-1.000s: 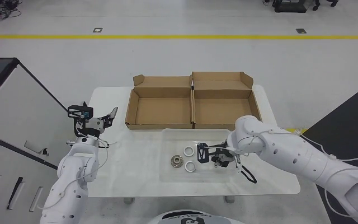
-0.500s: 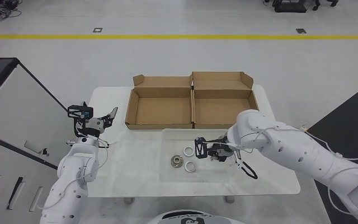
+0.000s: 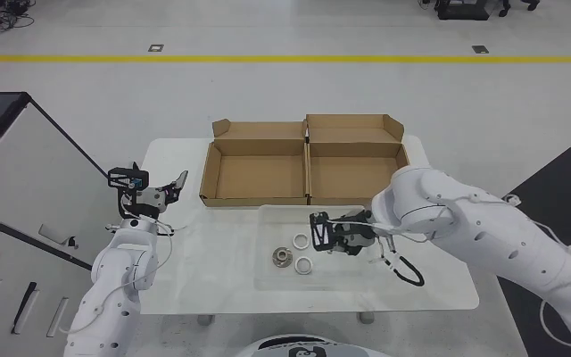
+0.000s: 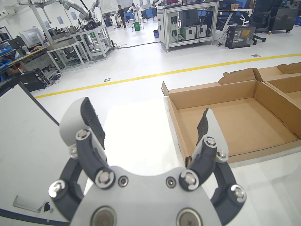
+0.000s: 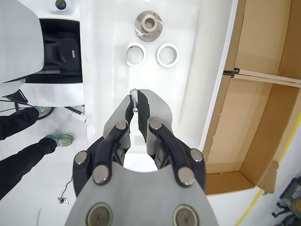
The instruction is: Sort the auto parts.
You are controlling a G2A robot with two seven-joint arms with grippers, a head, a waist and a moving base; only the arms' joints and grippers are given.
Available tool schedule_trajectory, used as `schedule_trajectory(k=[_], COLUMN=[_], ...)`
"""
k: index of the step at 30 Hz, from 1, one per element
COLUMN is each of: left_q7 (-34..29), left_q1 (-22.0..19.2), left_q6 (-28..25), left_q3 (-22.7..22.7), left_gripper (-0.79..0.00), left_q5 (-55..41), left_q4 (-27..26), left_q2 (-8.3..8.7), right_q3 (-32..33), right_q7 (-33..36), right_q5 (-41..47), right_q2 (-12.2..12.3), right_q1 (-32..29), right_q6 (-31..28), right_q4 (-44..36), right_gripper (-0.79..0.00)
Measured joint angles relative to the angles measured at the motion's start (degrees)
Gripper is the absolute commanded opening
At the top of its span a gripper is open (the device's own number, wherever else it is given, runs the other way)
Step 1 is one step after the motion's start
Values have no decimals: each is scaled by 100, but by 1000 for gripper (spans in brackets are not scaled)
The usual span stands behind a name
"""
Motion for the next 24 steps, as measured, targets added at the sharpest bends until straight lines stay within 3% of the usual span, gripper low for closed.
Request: schedule_trajectory(k=[16,24], left_q7=[0,0], left_q1=[0,0], left_q6=[0,0], left_q3=[0,0], left_gripper=[0,0], left_q5=[0,0], left_q4=[0,0], left_q2=[0,0], right_q3=[589,336], right_q7=[-1307,-2065], right_q5=[485,483], right_q2=[502,512], right_q1=[250,769], right_q6=[-1307,-2049], right_q4=[361,707], right_gripper=[-785,-785])
